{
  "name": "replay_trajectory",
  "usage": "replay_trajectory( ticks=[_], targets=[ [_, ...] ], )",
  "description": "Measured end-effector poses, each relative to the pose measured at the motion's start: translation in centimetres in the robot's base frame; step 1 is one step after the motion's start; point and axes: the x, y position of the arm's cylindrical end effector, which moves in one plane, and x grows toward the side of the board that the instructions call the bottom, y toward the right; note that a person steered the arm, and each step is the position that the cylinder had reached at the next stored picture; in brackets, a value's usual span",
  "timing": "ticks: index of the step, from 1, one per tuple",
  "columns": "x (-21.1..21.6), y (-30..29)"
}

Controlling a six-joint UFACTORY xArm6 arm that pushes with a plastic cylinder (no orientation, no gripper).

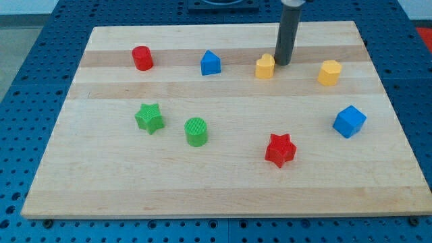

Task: Put the yellow heart and blue triangle together

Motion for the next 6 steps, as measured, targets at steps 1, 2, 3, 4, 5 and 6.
replay_trajectory(
  ticks=[1,2,3,4,5,6],
  targets=[
    [3.9,-3.4],
    [5.2,-3.1],
    [2.1,2.1],
    [-0.9,4.7],
    [0.6,-0.3],
    [3.2,-6.7]
  ],
)
